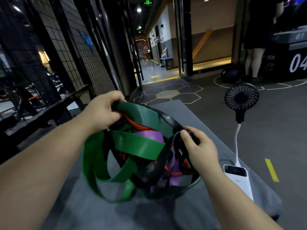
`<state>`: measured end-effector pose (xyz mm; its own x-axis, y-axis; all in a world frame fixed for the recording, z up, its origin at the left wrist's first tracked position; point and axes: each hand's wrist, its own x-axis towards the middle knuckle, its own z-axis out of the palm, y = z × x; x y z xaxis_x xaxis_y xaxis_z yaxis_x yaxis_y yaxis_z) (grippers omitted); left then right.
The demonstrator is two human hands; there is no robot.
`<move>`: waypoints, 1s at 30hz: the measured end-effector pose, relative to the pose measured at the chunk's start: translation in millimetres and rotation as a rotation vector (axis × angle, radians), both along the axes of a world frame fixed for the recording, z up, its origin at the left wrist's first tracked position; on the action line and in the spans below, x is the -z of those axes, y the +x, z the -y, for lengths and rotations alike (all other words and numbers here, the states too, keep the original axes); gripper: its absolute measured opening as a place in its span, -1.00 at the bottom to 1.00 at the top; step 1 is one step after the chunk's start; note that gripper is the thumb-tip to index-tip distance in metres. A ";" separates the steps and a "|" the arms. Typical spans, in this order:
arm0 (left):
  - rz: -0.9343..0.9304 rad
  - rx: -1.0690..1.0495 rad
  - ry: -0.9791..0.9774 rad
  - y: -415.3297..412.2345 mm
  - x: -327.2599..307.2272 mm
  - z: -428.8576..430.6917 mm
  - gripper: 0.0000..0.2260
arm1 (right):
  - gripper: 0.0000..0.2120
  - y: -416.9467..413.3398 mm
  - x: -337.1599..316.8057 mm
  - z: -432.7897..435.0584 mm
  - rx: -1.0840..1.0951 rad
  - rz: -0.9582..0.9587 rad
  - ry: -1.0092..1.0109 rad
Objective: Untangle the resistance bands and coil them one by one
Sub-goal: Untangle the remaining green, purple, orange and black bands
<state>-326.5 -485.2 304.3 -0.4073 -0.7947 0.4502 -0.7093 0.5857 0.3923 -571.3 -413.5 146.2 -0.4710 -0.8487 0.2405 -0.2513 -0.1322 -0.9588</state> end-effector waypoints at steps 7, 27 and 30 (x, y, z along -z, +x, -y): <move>0.506 -0.011 0.445 13.0 88.8 -14.8 -0.35 | -0.62 -18.3 29.8 3.9 -0.005 -0.067 0.257; 0.530 -0.245 0.366 14.5 169.0 -86.5 -0.51 | -0.41 12.2 30.1 -14.9 -0.154 -0.399 0.368; 0.543 -0.250 0.278 16.8 169.3 -88.5 -0.68 | -0.55 14.7 34.1 -13.0 -0.141 -0.427 0.378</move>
<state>-309.7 -396.7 135.1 -0.3069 -0.9517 -0.0030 -0.9505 0.3063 0.0529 -556.6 -400.5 112.1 -0.2754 -0.9599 0.0523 -0.6302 0.1392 -0.7638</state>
